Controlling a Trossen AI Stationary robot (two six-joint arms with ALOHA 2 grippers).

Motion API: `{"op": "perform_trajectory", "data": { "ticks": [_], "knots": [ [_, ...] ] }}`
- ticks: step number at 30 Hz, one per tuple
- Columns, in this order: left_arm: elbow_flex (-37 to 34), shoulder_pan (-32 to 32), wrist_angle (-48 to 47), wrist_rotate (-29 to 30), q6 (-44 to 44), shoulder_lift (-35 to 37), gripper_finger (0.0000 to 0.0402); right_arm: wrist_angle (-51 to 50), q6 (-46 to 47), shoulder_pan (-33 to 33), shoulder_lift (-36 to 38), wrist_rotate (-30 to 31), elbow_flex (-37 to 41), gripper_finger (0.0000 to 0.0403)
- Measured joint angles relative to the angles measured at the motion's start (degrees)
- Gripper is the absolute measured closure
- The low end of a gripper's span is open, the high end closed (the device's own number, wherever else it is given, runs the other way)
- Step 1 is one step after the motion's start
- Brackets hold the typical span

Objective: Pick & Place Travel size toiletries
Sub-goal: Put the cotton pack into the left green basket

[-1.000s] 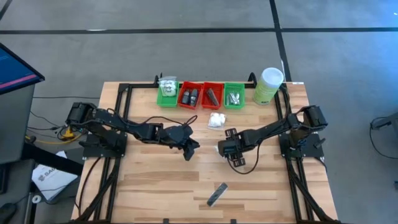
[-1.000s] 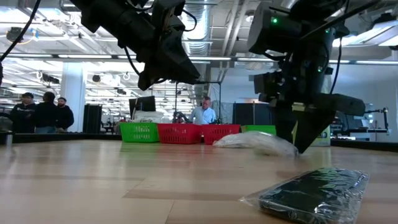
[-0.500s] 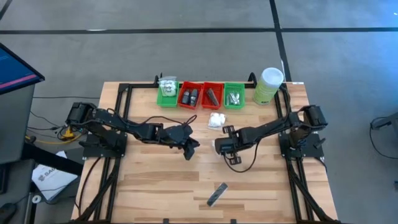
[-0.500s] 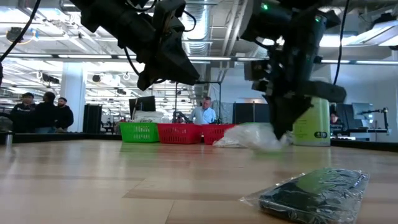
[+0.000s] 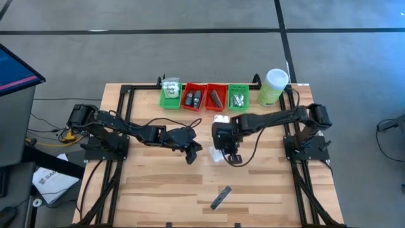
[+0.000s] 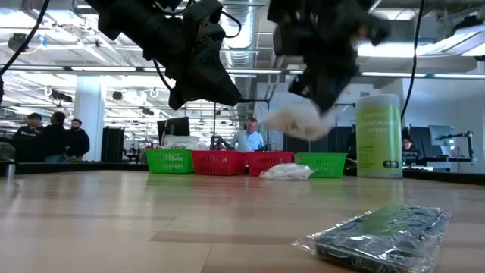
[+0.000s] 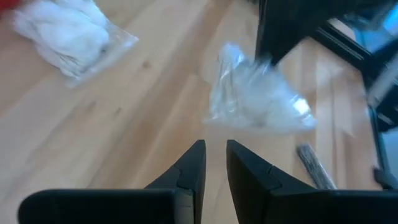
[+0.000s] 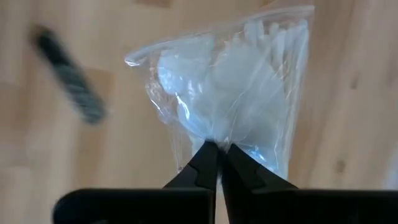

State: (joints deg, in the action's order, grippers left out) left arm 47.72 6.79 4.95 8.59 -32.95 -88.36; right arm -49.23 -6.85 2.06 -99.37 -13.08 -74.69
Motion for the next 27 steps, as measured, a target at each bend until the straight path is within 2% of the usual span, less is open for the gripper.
{"op": "perform_trajectory", "data": {
  "ticks": [2,9,14,17,22,27],
  "knots": [
    [0.0,0.0,-0.03,-1.93,0.83,0.03,0.0344,-2.86,0.84,-1.57,0.0,-4.57,-2.91,0.0401],
    [-0.02,1.94,0.59,-1.97,3.33,1.21,0.0333,-13.09,5.44,-8.23,0.04,-22.94,-10.72,0.0402],
    [0.0,1.61,0.86,-2.8,4.15,2.94,0.0293,-16.67,10.34,-11.23,0.04,-33.08,-12.4,0.0402],
    [0.0,1.9,4.95,0.05,9.43,4.4,0.0251,-16.75,11.84,-11.93,0.06,-39.15,-12.4,0.0403],
    [0.04,1.79,11.95,4.47,16.84,7.06,0.017,-14.6,13.58,-11.8,0.04,-42.66,-12.42,0.0403],
    [0.68,1.33,12.96,3.51,17.66,7.52,0.012,-11.51,17.06,-12.25,0.04,-44.97,-12.45,0.0403]
  ]
}}
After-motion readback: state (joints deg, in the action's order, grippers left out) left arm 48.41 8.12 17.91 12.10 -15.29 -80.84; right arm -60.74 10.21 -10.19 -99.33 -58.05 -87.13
